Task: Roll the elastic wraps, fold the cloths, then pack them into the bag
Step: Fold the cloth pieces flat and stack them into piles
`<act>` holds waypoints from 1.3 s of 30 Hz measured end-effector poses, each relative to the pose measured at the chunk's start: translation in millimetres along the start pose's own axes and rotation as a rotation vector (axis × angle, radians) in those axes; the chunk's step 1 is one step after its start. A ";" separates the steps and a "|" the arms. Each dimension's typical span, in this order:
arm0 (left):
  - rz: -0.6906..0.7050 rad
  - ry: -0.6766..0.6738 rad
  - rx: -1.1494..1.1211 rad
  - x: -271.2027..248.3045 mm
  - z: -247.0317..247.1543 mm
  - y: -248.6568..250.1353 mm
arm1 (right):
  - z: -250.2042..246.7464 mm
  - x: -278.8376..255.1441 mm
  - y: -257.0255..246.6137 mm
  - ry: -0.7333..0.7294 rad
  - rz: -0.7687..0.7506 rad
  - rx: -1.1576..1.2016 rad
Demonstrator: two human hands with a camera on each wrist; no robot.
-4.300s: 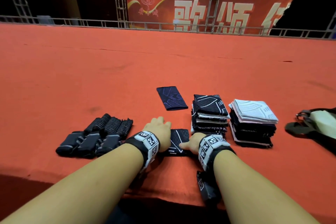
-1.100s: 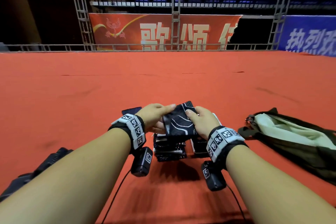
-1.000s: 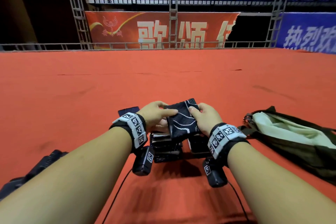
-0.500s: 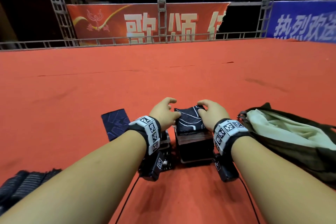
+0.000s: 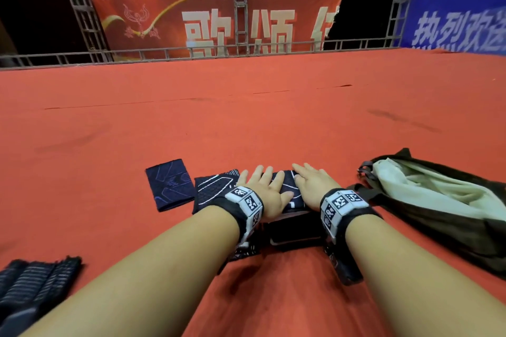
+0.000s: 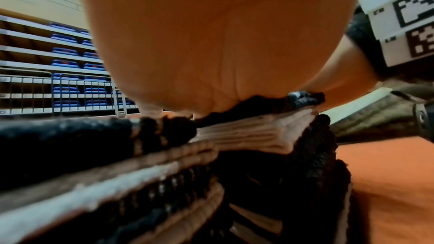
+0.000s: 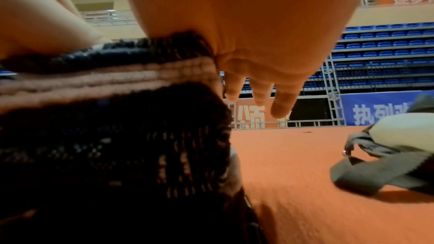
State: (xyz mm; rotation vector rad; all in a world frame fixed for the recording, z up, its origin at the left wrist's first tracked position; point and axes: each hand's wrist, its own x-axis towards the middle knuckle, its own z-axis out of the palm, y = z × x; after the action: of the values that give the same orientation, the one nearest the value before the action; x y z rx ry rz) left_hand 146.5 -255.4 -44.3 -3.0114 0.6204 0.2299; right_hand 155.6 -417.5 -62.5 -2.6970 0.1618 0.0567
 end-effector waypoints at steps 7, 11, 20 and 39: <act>-0.054 -0.046 -0.058 -1.1 7.6 0.2 | 18.3 12.7 9.1 -0.081 0.056 0.131; -0.063 -0.057 -0.076 1.5 7.7 0.8 | 18.2 17.9 15.0 -0.116 0.037 0.139; -0.071 -0.020 -0.050 6.8 15.0 0.6 | 13.7 8.8 6.6 -0.059 0.078 0.176; -0.270 0.192 -0.288 -112.9 -41.7 -204.3 | -11.4 -51.1 -208.4 0.142 -0.209 0.111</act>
State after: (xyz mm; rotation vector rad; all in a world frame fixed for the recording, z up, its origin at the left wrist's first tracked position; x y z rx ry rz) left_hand 130.7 -27.8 20.1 -3.3769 0.1961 0.0155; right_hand 130.6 -229.9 39.1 -2.5913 -0.0723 -0.2013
